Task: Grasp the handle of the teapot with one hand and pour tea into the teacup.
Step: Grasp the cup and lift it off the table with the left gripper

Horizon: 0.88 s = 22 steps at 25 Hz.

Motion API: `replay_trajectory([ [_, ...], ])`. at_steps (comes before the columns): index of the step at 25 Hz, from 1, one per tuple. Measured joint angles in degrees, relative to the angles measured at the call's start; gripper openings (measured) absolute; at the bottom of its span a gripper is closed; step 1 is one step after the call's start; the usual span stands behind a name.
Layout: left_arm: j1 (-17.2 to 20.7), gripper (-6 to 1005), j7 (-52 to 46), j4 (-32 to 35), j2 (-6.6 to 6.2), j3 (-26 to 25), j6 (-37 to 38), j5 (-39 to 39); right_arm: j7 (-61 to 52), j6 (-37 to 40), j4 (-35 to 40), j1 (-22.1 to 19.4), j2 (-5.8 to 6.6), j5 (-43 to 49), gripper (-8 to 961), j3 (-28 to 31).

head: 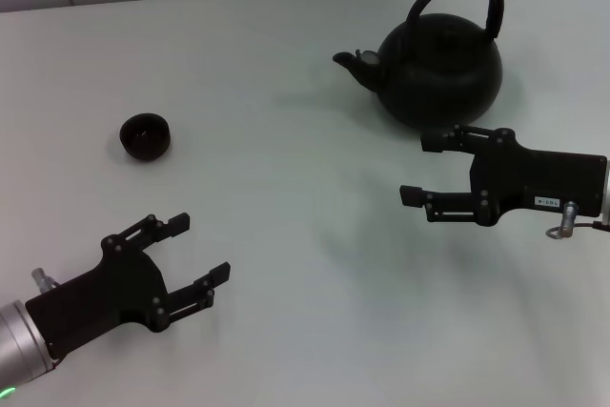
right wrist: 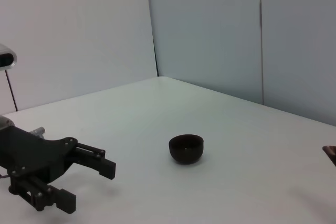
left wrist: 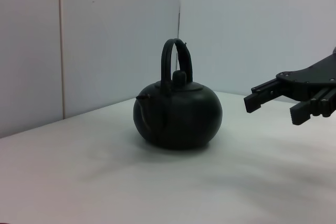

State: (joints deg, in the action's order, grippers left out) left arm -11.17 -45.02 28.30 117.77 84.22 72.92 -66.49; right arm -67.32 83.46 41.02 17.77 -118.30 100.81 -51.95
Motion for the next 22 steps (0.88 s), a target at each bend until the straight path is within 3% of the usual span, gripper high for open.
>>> replay_trajectory([
  [9,0.0,803,0.7,0.0,0.1,-0.3,-0.1,0.0,0.0,-0.1,-0.1,0.0,0.0,0.1,819,0.0],
  [11,-0.1,803,2.1,0.0,0.36,-1.5,-0.8,0.1,0.0,-0.1,-0.2,0.0,0.0,0.1,819,0.0],
  [15,-2.7,804,3.8,-1.3,1.01,-10.1,-4.1,2.0,0.0,-0.1,-0.2,0.0,0.0,0.1,818,-0.4],
  [22,-7.3,805,3.8,-3.0,0.64,-13.4,-8.7,3.8,0.0,-0.1,-0.2,0.0,0.0,0.1,818,-0.2],
])
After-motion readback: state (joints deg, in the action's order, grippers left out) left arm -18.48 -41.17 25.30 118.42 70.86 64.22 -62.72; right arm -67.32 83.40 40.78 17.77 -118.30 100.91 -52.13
